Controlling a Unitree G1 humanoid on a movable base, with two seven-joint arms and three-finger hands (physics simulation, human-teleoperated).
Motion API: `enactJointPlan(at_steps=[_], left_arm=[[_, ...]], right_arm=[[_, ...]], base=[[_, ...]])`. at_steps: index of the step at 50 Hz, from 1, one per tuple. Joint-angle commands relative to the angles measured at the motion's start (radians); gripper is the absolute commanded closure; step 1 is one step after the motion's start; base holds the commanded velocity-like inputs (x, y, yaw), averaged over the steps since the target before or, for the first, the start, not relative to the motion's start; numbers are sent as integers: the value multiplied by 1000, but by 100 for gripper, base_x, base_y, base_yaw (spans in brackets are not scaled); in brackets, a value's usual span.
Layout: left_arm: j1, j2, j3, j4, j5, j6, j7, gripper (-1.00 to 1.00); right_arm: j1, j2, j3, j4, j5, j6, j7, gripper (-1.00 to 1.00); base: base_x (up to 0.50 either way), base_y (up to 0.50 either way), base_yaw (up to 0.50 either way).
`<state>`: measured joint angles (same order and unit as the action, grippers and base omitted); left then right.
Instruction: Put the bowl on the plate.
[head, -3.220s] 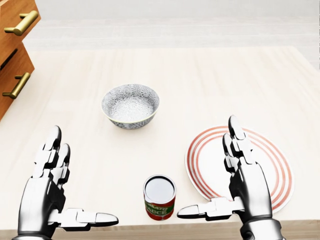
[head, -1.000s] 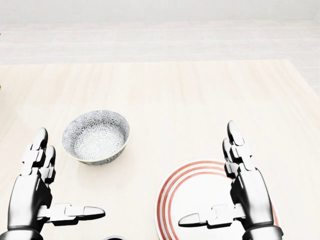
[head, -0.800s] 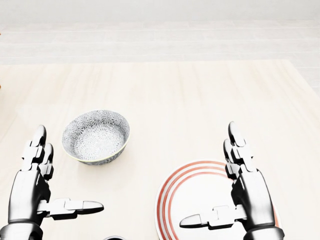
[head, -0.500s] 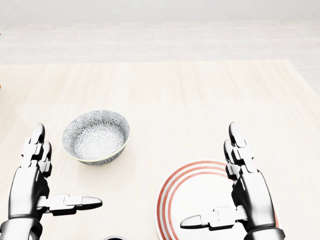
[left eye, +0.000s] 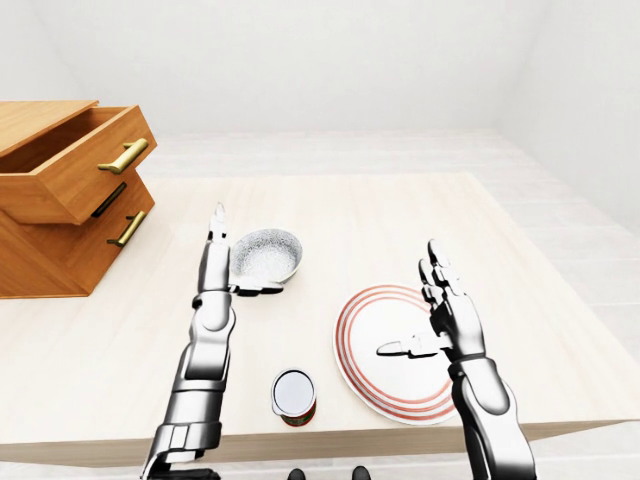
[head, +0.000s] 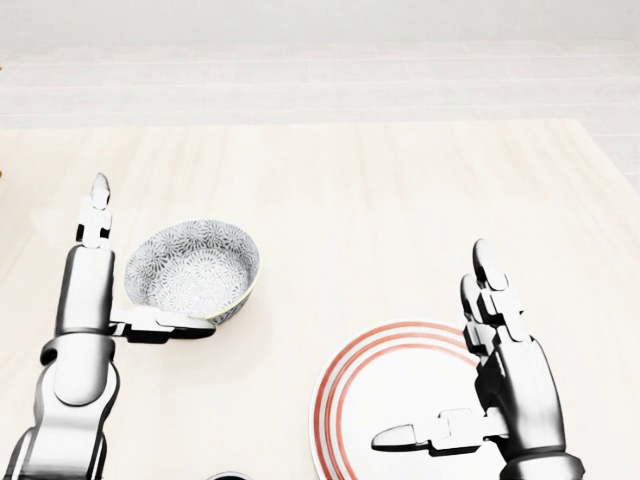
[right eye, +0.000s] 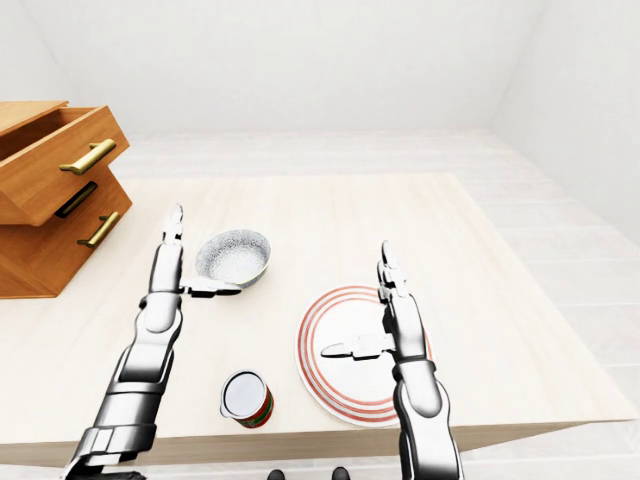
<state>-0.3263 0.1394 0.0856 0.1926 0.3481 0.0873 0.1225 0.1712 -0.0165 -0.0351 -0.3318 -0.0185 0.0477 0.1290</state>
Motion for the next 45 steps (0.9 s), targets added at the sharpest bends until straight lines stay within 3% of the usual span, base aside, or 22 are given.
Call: enactJointPlan(at_steps=[1,9,16,31,45], left_arm=[[-107,6,-59,136,168,0,69,-100],[-191,5,-69,257,248,0,101,-100],[-282,6,-85,503,300,0,205,-100],[-297,-23,-124,615,393,0,271,-100],[-270,-44,-142,619,466,0,281,-100]], right_arm=[[-5,1,-8,-12,-3,15,-2,-100],[-3,1,-13,-19,0,18,2,-100],[-3,1,-19,-17,2,16,3,-100],[-8,0,-26,-29,0,29,4,-100],[-12,1,-28,-28,1,33,7,-100]], base=[[0,0,0],[0,0,0],[0,0,0],[0,0,0],[0,0,0]])
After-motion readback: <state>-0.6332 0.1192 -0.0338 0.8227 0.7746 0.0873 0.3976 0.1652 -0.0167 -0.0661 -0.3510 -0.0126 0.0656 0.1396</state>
